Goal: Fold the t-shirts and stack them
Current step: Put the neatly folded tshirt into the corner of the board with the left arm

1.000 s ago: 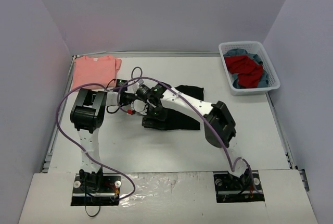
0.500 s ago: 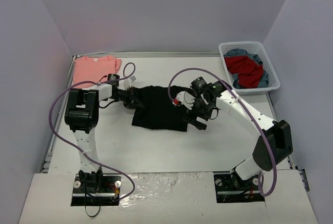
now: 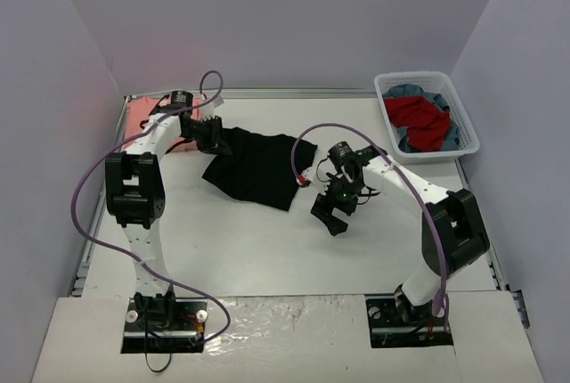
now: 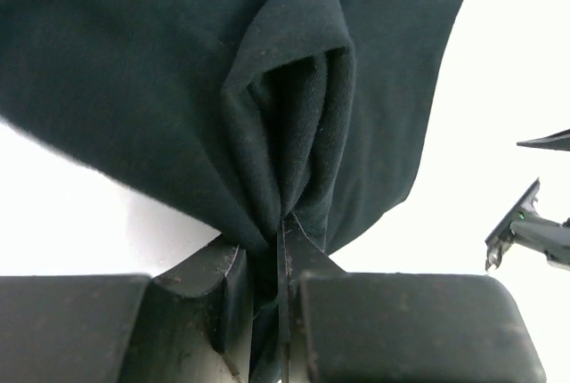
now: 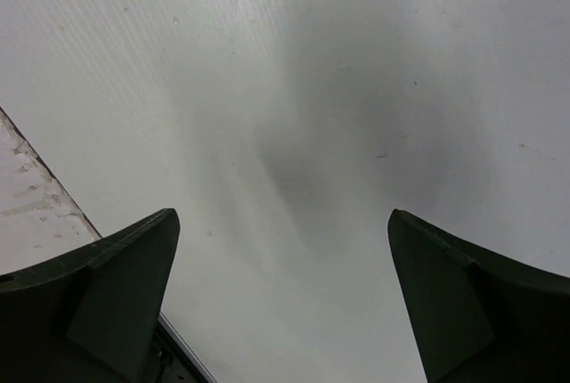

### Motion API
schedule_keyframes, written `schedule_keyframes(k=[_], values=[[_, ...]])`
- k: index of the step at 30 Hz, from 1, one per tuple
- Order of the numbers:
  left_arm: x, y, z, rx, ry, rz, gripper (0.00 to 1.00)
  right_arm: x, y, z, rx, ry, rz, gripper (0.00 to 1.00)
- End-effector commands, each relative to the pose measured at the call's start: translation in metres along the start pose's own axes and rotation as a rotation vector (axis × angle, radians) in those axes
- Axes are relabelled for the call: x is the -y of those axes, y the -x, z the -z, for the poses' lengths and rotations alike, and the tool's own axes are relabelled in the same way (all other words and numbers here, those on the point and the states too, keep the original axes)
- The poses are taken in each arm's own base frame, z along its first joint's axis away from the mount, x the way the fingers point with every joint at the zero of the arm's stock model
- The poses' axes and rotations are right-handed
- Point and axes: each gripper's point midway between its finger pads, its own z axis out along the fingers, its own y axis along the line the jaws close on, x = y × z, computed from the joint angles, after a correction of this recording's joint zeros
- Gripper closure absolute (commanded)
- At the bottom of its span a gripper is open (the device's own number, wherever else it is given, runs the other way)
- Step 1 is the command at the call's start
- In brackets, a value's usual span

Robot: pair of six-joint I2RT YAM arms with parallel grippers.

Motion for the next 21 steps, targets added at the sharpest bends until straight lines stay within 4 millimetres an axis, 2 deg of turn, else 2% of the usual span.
schedule_keyframes(k=[1, 2, 4, 6, 7, 8, 9, 11, 12, 15, 16, 18, 19, 21], values=[[0.007, 0.028, 0.027, 0.050, 0.077, -0.048, 0.98, -0.012, -0.005, -0.008, 0.018, 0.087, -0.001, 0.00], [0.009, 0.041, 0.031, 0.078, 0.095, -0.061, 0.98, -0.014, -0.006, -0.010, 0.018, 0.101, -0.005, 0.00], [-0.002, 0.050, 0.033, 0.088, 0.158, -0.066, 0.98, -0.018, -0.010, -0.017, 0.008, 0.129, -0.013, 0.00], [-0.001, 0.067, 0.044, 0.116, 0.207, -0.088, 0.98, -0.018, -0.013, -0.023, -0.006, 0.142, -0.024, 0.00], [-0.010, 0.071, 0.044, 0.116, 0.251, -0.085, 0.98, -0.018, -0.014, -0.024, -0.011, 0.146, -0.028, 0.00], [-0.011, 0.075, 0.048, 0.122, 0.274, -0.089, 0.98, -0.018, -0.015, -0.026, -0.017, 0.149, -0.031, 0.00], [-0.010, 0.088, 0.053, 0.151, 0.290, -0.112, 0.98, -0.018, -0.016, -0.028, -0.025, 0.151, -0.035, 0.00], [-0.012, 0.096, 0.060, 0.165, 0.323, -0.113, 0.98, -0.018, -0.018, -0.030, -0.032, 0.153, -0.038, 0.00], [-0.011, 0.108, 0.064, 0.190, 0.338, -0.131, 0.98, -0.018, -0.018, -0.030, -0.033, 0.153, -0.039, 0.00], [-0.022, 0.115, 0.072, 0.188, 0.412, -0.145, 0.98, -0.017, -0.019, -0.030, -0.034, 0.147, -0.040, 0.00], [-0.019, 0.124, 0.079, 0.212, 0.425, -0.173, 0.98, -0.016, -0.019, -0.030, -0.034, 0.147, -0.040, 0.00], [-0.029, 0.127, 0.085, 0.207, 0.486, -0.181, 0.98, -0.016, -0.020, -0.030, -0.035, 0.145, -0.045, 0.00], [-0.026, 0.136, 0.094, 0.230, 0.510, -0.213, 0.98, -0.015, -0.020, -0.030, -0.033, 0.145, -0.048, 0.00], [-0.031, 0.139, 0.103, 0.238, 0.556, -0.221, 0.98, -0.014, -0.021, -0.031, -0.036, 0.143, -0.049, 0.00]])
